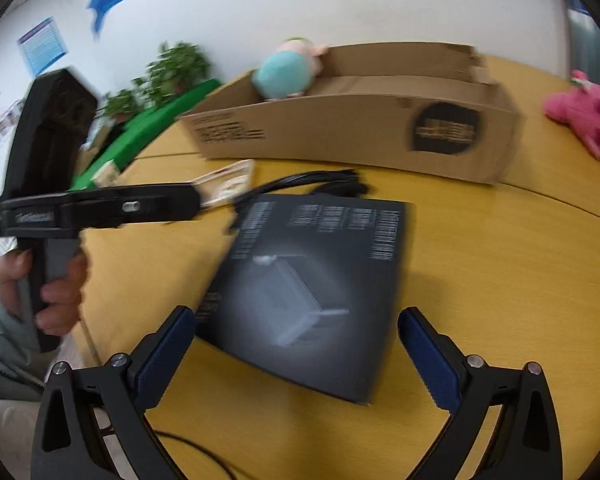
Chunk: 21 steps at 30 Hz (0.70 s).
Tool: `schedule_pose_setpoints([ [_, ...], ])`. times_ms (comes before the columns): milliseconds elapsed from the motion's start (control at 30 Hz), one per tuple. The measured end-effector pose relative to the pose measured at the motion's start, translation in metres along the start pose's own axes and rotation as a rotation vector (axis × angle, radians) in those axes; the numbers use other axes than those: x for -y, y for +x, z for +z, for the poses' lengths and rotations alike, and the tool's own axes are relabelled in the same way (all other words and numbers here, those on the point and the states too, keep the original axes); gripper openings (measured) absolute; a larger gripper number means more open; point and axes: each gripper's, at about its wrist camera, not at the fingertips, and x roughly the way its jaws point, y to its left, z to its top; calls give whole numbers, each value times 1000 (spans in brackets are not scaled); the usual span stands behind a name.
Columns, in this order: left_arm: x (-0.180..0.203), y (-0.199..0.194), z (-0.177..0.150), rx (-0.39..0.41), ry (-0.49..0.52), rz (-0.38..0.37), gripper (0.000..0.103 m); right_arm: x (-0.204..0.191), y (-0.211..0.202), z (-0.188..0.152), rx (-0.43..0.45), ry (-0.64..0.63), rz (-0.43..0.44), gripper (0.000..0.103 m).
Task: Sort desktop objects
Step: 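Move both grippers back toward the black charger box, then close both grippers on the black charger box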
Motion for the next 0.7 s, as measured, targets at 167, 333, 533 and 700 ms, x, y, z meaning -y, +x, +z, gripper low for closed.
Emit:
schedule_pose_setpoints([
  [167, -23, 18, -13, -48, -97, -74, 80, -6, 5, -2, 11, -47, -27, 103],
  [333, -35, 30, -23, -85, -181, -215, 78, -7, 18, -12, -11, -69, 33, 103],
  [533, -24, 24, -21, -72, -136, -231, 66, -15, 31, -9, 15, -97, -7, 103],
  [700, -17, 4, -17, -30, -85, -182, 64, -23, 32, -6, 34, -109, -6, 102],
])
